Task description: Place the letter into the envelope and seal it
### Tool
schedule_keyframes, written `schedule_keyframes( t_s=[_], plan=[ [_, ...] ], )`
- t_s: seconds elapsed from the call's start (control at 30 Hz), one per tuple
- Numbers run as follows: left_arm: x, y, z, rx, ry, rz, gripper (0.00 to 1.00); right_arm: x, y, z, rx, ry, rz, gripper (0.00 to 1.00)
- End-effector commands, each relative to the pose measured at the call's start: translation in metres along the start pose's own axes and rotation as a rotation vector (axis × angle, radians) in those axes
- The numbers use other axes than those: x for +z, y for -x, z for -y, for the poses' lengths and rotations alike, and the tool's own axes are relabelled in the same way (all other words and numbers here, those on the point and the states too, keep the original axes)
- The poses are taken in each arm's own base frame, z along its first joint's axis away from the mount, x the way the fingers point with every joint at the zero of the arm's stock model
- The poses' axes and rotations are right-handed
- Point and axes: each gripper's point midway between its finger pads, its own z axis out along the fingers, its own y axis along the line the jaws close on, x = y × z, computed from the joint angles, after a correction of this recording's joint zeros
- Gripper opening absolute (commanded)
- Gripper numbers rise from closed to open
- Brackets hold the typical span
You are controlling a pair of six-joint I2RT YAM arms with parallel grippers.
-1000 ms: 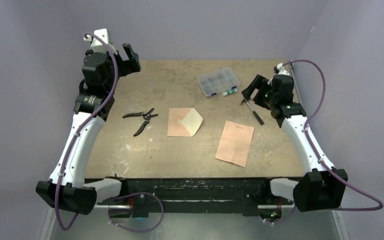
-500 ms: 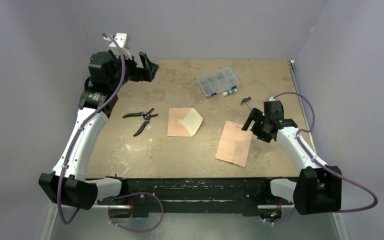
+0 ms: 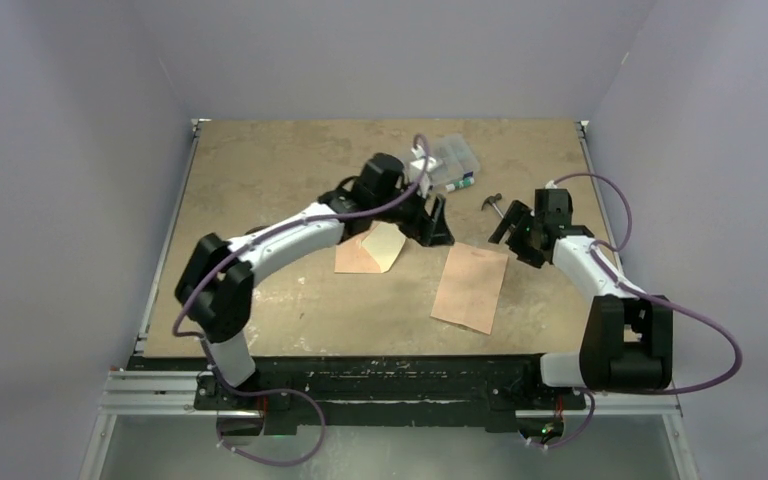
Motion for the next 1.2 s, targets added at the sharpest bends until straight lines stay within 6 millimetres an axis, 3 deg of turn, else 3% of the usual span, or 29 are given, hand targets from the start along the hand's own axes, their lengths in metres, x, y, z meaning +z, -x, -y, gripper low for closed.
schedule_keyframes(
  t_s=[0.0,0.13,0.3,0.43,0.57,0.77,0.9,1.17],
  plan=[
    [0.045,-0.023,0.019,0.042,-0.053,-0.070,0.64,-0.005,0.017,0.008,0.049,0.038,0.097,0.82],
    [0.078,-0.048,0.007,-0.062,-0.033,-0.093,0.50,-0.005,0.012,0.015,0.128,0.077,0.129,0.77],
    [0.112,-0.065,-0.014,-0.157,-0.004,-0.090,0.47,-0.002,0.004,0.009,0.182,0.175,0.129,0.70],
    [0.138,-0.083,-0.034,-0.220,0.039,-0.165,0.39,0.007,-0.020,0.009,0.233,0.233,0.065,0.70],
    [0.156,-0.097,-0.051,-0.256,0.083,-0.215,0.32,0.013,-0.031,0.016,0.267,0.220,0.045,0.68],
    [0.156,-0.134,-0.094,-0.296,0.300,-0.320,0.27,0.016,-0.036,0.029,0.263,0.172,0.059,0.70],
    [0.156,-0.152,-0.110,-0.312,0.378,-0.399,0.26,0.020,-0.044,0.027,0.255,0.212,0.054,0.70],
    [0.148,-0.155,-0.136,-0.307,0.463,-0.416,0.24,0.025,-0.066,0.014,0.224,0.326,-0.027,0.62]
  ],
)
